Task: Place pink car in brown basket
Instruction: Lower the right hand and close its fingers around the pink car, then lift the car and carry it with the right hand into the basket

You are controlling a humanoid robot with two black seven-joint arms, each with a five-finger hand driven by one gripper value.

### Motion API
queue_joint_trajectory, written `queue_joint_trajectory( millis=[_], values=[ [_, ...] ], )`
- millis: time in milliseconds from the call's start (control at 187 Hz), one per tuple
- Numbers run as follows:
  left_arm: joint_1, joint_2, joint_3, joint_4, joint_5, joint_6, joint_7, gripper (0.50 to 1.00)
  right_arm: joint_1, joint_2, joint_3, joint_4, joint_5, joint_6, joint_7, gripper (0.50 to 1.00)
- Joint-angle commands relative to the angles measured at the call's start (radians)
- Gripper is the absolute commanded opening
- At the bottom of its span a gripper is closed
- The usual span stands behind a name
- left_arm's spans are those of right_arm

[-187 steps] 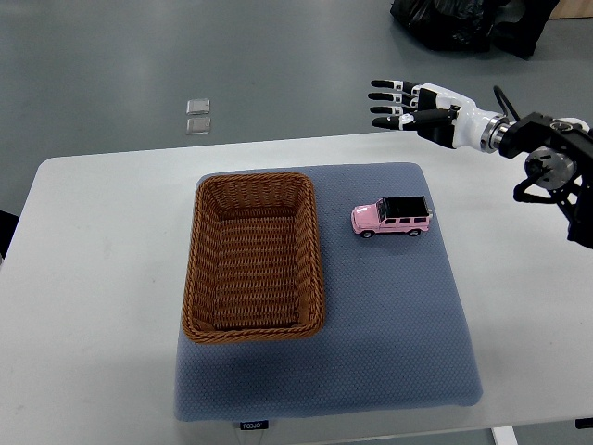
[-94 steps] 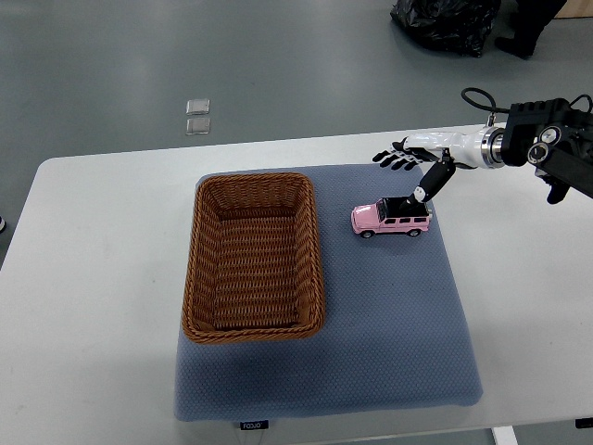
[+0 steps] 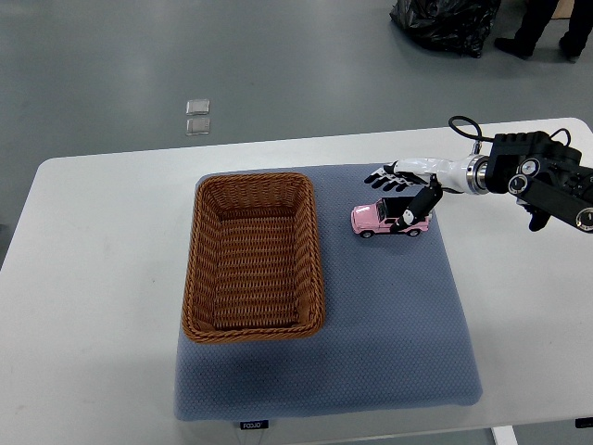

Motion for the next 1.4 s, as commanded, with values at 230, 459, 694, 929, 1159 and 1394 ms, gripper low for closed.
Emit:
queue_joint_trajectory(
  millis=[230,459,694,929,1159,1394],
  values=[
    [0.000,0.000,0.002,0.005,0.000,0.001,-0.001,1.000,-0.039,0.020,-0.001,-0.006,-0.045,-0.022,0.018,0.678],
    [0.000,0.000,0.002,0.006,0.000,0.001,0.001,1.000,-0.043,0.020,-0.001,-0.011,-0.075,-0.022,0.051,0.500],
    [0.000,0.000,0.002,0.008,0.000,0.001,-0.001,1.000,0.003,-0.040,0.003,0.000,-0.065,0.009,0.064,0.500],
    [0.000,0.000,0.002,0.008,0.000,0.001,-0.001,1.000,0.058,-0.106,0.012,0.063,-0.057,0.041,0.070,0.500],
    [0.000,0.000,0.002,0.008,0.000,0.001,0.001,1.000,0.115,-0.115,0.015,0.080,-0.054,0.060,0.071,0.500],
    [0.000,0.000,0.002,0.001,0.001,0.001,0.001,1.000,0.193,-0.021,0.004,0.080,0.040,0.061,0.064,0.500]
  ],
)
